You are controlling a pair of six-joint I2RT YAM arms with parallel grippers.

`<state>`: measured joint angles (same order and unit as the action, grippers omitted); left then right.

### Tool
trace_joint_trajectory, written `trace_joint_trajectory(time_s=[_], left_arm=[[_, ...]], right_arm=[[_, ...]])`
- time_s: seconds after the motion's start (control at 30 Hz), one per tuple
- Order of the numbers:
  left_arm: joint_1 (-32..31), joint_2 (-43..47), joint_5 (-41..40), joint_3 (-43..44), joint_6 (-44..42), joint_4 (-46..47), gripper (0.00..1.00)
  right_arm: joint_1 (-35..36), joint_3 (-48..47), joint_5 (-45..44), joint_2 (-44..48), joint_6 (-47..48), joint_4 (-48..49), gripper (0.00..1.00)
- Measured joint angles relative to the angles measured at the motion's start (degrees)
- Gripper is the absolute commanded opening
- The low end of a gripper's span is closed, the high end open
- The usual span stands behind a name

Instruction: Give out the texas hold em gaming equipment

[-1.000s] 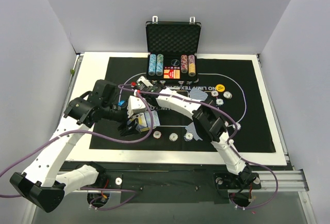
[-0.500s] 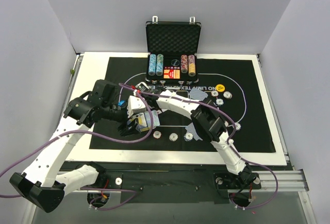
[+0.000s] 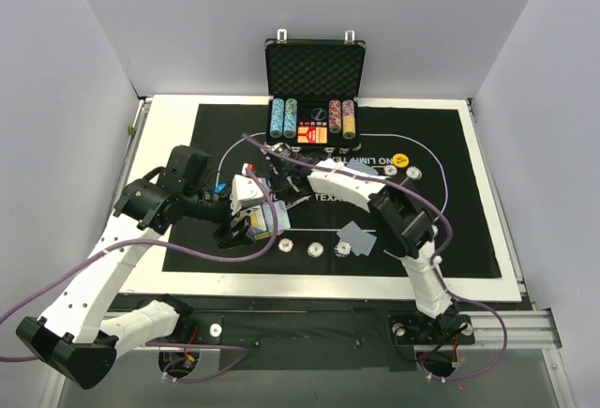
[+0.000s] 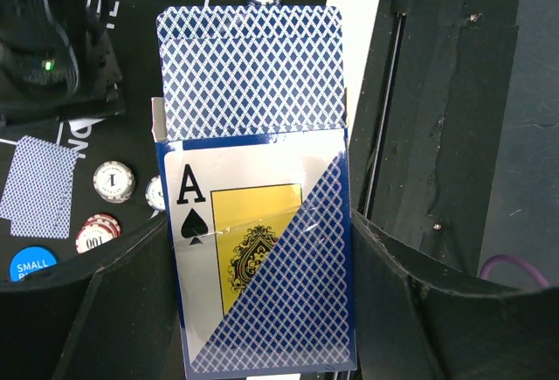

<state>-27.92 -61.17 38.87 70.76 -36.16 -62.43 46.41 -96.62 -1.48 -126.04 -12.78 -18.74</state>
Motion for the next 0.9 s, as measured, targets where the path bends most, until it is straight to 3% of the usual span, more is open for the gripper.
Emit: trace_joint_trajectory(time_s=[0.17,0.2,0.23,0.27,0.37,0.57,0.9], left_arm=[[0.02,-0.02,0.00,0.00,0.00,0.00,0.06],[0.02,-0.02,0.00,0.00,0.00,0.00,0.06],[0.02,-0.02,0.00,0.00,0.00,0.02,0.06],[0.02,-0.02,0.02,0.00,0.00,0.02,0.07],[0.02,-0.02,0.00,0.00,-0.02,0.00,0.07],[0.02,-0.13,0.00,0.00,-0.09,0.00,0.06],[0.02,-1.53,0.02,0.00,-0.24,0.09,0.06]], right_arm=[[-1.95,7.98,4.31,11.52,-2.97,1.46,0.41],[-2.51,8.81,5.38,14.27,-3.80,1.86,0.54],[-3.04,9.46,6.38,17.25,-4.31,2.25,0.58],[-3.63,10.27,7.61,20.20,-5.42,2.99,0.76],[-5.73,14.56,12.48,29.22,-9.66,7.21,0.79],[-12.74,32.59,23.76,47.41,-22.82,17.53,0.88],[-10.75,38.05,34.23,56.81,-30.95,20.24,0.90]])
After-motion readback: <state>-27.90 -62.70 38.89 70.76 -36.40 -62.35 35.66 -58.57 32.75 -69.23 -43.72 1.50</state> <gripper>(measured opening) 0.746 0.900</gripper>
